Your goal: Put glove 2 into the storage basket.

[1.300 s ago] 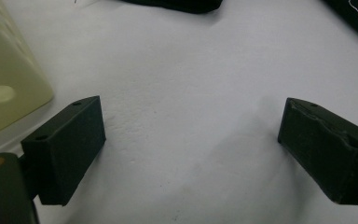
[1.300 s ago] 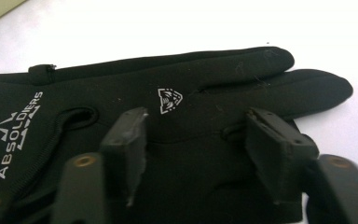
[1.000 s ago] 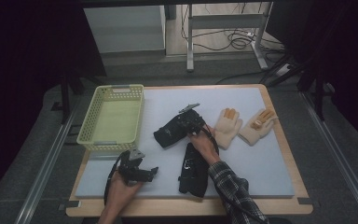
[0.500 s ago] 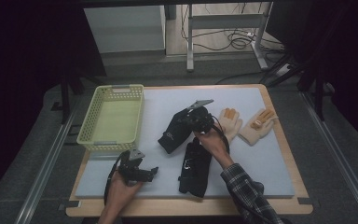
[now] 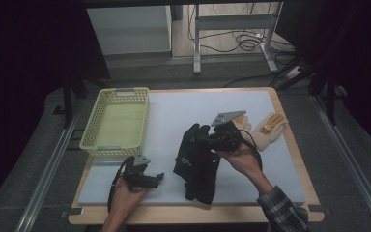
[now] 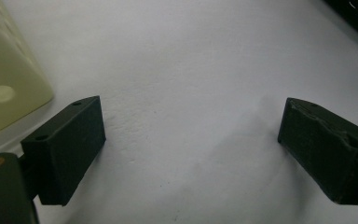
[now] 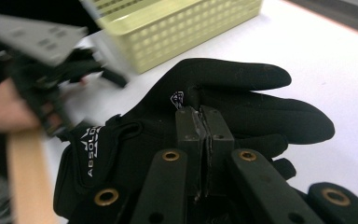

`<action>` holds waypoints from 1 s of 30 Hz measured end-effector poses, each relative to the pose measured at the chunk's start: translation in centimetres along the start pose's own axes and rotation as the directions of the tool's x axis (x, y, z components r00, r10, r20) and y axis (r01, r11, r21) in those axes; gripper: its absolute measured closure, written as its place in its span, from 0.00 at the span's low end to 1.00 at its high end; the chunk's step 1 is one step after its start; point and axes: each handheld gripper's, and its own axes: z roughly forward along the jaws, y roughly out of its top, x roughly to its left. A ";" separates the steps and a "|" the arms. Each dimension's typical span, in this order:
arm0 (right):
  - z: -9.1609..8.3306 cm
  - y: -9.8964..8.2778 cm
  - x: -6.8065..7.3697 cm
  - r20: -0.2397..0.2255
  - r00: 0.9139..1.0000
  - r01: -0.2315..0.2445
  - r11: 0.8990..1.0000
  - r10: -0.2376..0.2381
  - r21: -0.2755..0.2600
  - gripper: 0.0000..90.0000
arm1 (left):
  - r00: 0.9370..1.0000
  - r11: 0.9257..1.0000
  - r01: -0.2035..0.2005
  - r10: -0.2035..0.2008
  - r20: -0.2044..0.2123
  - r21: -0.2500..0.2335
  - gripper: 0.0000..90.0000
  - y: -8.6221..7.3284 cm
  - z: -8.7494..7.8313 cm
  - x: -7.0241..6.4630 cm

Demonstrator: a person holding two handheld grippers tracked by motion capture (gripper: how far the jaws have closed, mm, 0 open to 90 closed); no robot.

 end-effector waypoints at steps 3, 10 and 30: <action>-0.6 -1.2 0.6 -0.067 0.998 0.006 1.000 -0.004 0.022 0.96 | 1.000 1.000 0.002 -0.002 0.002 0.001 0.08 0.0 0.0 0.0; 1.0 -4.1 0.2 -0.085 0.995 0.066 0.992 -0.058 0.103 0.96 | 1.000 1.000 0.000 0.000 -0.001 0.001 0.08 0.0 0.0 0.0; 1.6 -8.8 -2.3 0.167 0.968 -0.196 0.980 0.186 0.042 0.59 | 1.000 1.000 -0.002 0.002 0.000 0.005 0.08 0.0 0.0 0.0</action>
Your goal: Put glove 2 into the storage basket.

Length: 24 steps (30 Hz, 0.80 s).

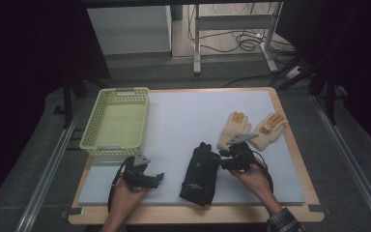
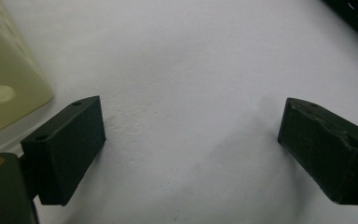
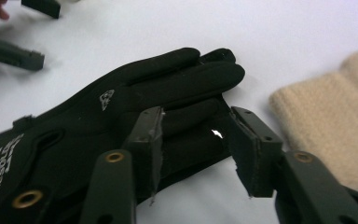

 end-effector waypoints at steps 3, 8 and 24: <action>1.5 0.3 -0.3 -0.017 0.998 -0.064 0.998 0.064 -0.009 0.64 | 1.000 1.000 0.001 -0.001 0.000 -0.001 0.08 0.0 0.0 0.0; 2.8 0.5 0.5 0.018 0.999 -0.027 0.999 0.027 0.033 0.97 | 1.000 1.000 -0.004 0.004 0.000 0.003 0.08 0.0 0.0 0.0; 3.2 2.1 0.2 0.044 0.999 0.024 1.000 -0.024 0.002 0.85 | 1.000 1.000 -0.004 0.004 0.000 0.003 0.08 0.0 0.0 0.0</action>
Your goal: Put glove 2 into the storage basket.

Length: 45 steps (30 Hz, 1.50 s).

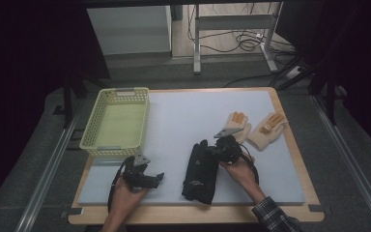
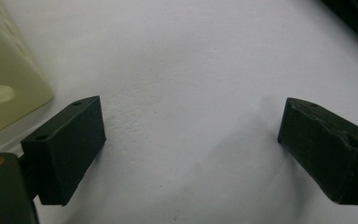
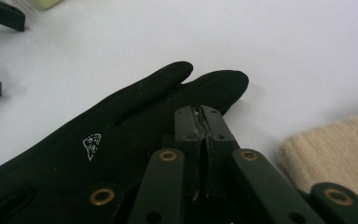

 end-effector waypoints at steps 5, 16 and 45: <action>-2.5 -0.5 -0.3 0.000 1.000 0.020 0.999 -0.020 -0.039 0.74 | 1.000 1.000 0.000 0.000 0.000 0.000 0.08 0.0 0.0 0.0; -5.5 -6.0 0.7 -0.074 0.996 0.043 0.999 -0.044 -0.015 0.99 | 1.000 1.000 0.000 0.000 0.000 0.000 0.08 0.0 0.0 0.0; -0.1 -5.4 6.7 -0.164 0.978 0.129 0.992 -0.126 0.006 0.98 | 0.999 1.000 0.005 -0.005 -0.034 0.005 0.03 -1.0 -1.0 1.5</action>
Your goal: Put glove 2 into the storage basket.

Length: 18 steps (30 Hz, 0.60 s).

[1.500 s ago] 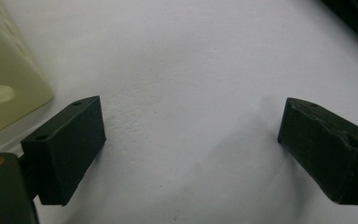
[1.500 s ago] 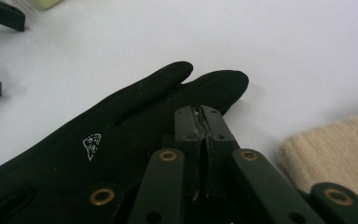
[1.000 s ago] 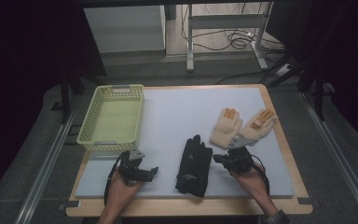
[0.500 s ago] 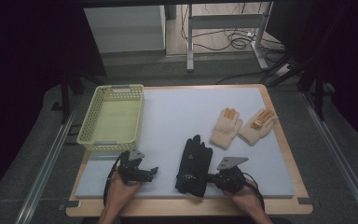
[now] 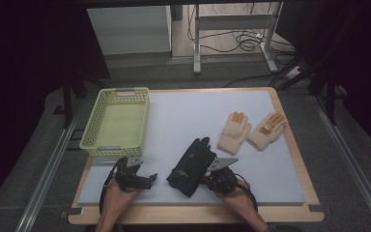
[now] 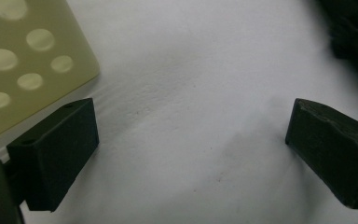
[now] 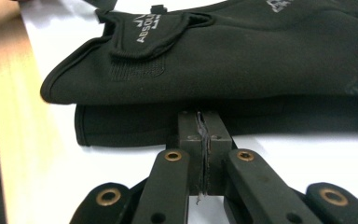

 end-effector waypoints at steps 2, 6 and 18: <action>0.9 0.8 0.2 0.011 1.000 0.009 1.000 -0.009 0.002 0.97 | 1.000 1.000 0.012 -0.012 0.012 0.006 0.03 0.0 0.1 0.2; 1.7 1.6 0.4 0.019 1.000 0.020 1.000 -0.020 0.008 0.97 | 1.000 1.000 0.009 -0.010 0.011 0.006 0.04 0.0 0.1 0.1; 1.0 2.1 0.4 0.033 0.999 0.035 0.999 -0.035 -0.001 0.88 | 1.000 1.000 0.013 -0.013 0.017 0.003 0.04 0.0 0.1 0.2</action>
